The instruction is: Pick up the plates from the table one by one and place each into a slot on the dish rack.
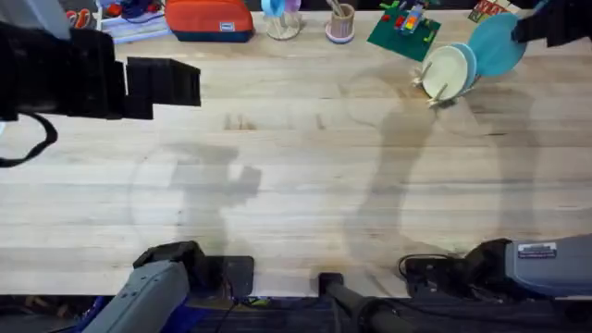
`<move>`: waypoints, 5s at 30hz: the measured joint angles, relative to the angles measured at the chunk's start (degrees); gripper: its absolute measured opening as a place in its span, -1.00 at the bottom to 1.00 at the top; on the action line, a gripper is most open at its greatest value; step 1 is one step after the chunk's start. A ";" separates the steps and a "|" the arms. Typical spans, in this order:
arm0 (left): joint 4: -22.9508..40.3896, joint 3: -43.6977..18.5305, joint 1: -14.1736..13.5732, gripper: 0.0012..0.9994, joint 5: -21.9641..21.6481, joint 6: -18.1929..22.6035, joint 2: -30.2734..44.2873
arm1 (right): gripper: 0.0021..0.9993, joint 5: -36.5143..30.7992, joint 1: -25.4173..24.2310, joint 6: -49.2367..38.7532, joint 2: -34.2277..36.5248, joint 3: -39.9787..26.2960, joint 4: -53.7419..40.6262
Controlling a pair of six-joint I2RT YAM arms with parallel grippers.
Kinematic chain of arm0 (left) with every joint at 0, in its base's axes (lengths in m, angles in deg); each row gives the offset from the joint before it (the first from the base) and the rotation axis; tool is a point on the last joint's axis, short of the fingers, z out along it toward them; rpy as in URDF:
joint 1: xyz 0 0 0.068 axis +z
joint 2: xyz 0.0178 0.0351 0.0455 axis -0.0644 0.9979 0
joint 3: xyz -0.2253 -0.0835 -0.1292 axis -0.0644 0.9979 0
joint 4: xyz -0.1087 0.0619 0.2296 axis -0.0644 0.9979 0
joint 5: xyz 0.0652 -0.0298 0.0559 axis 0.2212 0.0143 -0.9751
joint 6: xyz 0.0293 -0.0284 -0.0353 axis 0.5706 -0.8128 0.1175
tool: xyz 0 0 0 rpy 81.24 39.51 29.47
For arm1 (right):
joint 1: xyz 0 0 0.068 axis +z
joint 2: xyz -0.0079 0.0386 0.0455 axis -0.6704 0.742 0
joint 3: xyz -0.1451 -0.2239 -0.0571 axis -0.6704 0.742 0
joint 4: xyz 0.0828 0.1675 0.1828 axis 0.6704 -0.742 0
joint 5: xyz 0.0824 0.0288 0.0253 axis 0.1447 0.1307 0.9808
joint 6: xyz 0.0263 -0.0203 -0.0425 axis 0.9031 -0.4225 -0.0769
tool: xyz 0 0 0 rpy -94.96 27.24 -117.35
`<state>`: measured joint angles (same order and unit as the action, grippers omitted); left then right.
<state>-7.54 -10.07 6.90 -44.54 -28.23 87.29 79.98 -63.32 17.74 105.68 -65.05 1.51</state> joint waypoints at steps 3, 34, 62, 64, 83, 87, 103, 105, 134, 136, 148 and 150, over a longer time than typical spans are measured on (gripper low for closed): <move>0.00 0.00 0.00 0.99 0.01 0.00 0.00 | -0.95 1.42 0.22 0.00 0.00 0.00 0.67; 0.00 0.00 0.00 0.99 0.00 0.00 0.00 | -0.95 1.89 1.23 -0.21 1.37 0.00 1.28; 0.00 -0.02 0.00 0.99 -0.01 0.00 0.00 | -0.95 0.94 1.34 -0.21 5.84 0.00 0.39; 0.00 0.00 0.00 0.99 0.01 0.00 0.00 | -0.95 0.94 1.34 -0.21 5.90 0.00 0.41; 0.00 0.00 0.00 0.99 -0.01 0.00 0.00 | -0.74 0.75 1.56 -0.23 7.32 0.00 0.43; 0.00 0.00 0.00 0.99 0.01 0.00 0.00 | -0.67 0.75 1.60 -0.23 7.32 0.00 0.43; 0.00 0.00 0.00 0.99 0.01 0.00 0.00 | -0.58 0.77 3.44 -0.21 7.24 -0.02 1.22; 0.00 0.00 0.00 0.99 -0.01 0.00 0.00 | -0.57 0.77 3.48 -0.23 6.80 -0.02 1.37; 0.00 0.00 0.00 0.99 -0.01 -0.02 0.00 | -0.23 0.79 3.48 2.36 -16.37 -0.07 0.26; 0.00 0.00 0.00 0.99 0.01 0.00 0.00 | 0.03 0.79 3.48 2.82 -18.08 -0.07 -0.33; 0.00 0.00 0.00 0.99 -0.01 0.00 0.00 | 0.73 0.79 3.48 4.40 -29.95 -0.09 -8.23; 0.00 -0.02 0.00 0.99 0.01 0.00 0.00 | 0.76 0.79 3.48 5.12 -32.22 -0.09 -9.57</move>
<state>-7.54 -10.08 6.90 -44.52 -28.23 87.29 80.77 -59.84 22.86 73.46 -65.14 -8.05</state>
